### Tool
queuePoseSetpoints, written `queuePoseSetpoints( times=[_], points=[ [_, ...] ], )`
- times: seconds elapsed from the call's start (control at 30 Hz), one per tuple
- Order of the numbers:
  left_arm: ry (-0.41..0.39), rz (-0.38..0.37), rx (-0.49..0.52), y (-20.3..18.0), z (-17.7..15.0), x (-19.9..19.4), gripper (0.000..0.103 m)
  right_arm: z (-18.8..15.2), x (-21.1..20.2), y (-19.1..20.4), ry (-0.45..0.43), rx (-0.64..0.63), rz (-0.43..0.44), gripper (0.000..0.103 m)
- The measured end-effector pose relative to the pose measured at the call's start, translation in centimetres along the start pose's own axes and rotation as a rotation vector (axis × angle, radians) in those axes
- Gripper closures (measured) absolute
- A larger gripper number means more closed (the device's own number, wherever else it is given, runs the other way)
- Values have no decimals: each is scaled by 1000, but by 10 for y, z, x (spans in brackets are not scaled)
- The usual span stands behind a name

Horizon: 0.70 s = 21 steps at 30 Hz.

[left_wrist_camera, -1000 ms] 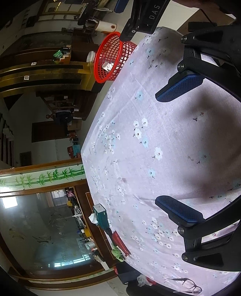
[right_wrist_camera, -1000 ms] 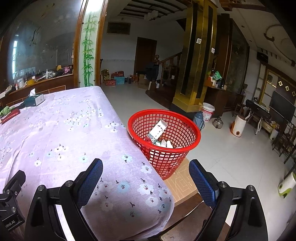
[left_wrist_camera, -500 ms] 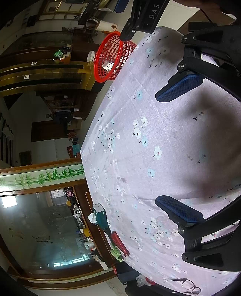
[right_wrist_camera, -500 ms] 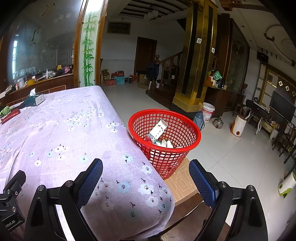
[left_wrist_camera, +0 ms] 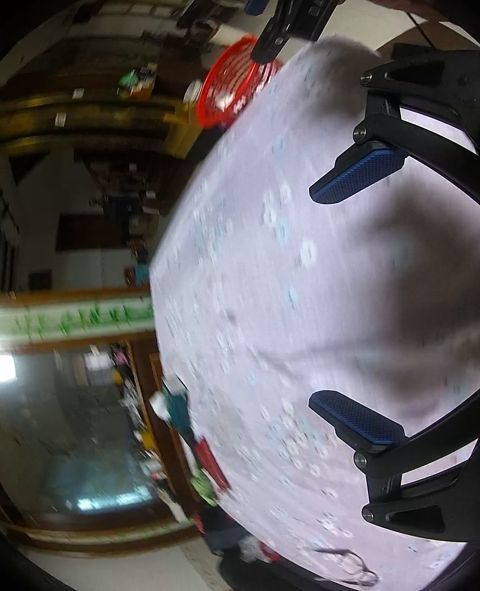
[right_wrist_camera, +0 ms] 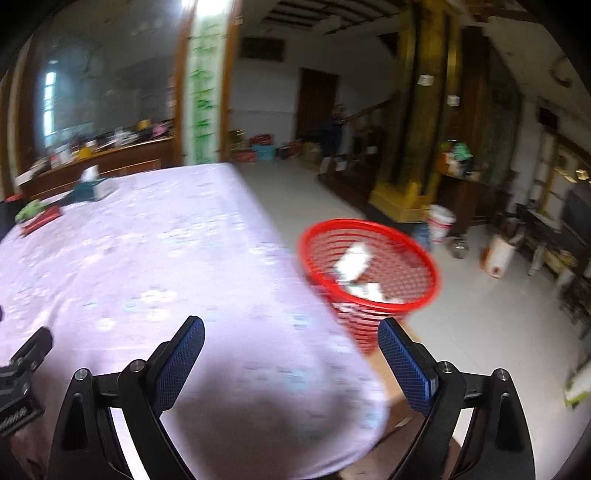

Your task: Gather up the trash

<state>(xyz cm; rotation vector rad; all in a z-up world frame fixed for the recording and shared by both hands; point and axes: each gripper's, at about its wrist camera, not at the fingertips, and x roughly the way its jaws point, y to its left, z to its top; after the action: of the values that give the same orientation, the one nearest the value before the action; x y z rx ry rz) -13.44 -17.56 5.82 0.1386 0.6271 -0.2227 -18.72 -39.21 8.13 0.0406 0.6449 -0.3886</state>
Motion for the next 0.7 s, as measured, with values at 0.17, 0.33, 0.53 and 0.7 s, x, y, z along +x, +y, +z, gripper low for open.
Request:
queuePoseSetpoints(
  times=[0.17, 0.33, 0.53, 0.7],
  points=[
    [80, 156, -85, 65, -2, 13, 3, 12, 17, 69, 101, -101, 201, 5],
    [210, 230, -180, 138, -15, 35, 3, 12, 55, 134, 269, -124, 343, 5],
    [309, 170, -286, 189, -23, 58, 3, 3, 96, 200, 389, -189, 311, 5],
    [347, 163, -281, 198, -20, 69, 3, 6, 108, 218, 373, -206, 221, 1]
  ],
)
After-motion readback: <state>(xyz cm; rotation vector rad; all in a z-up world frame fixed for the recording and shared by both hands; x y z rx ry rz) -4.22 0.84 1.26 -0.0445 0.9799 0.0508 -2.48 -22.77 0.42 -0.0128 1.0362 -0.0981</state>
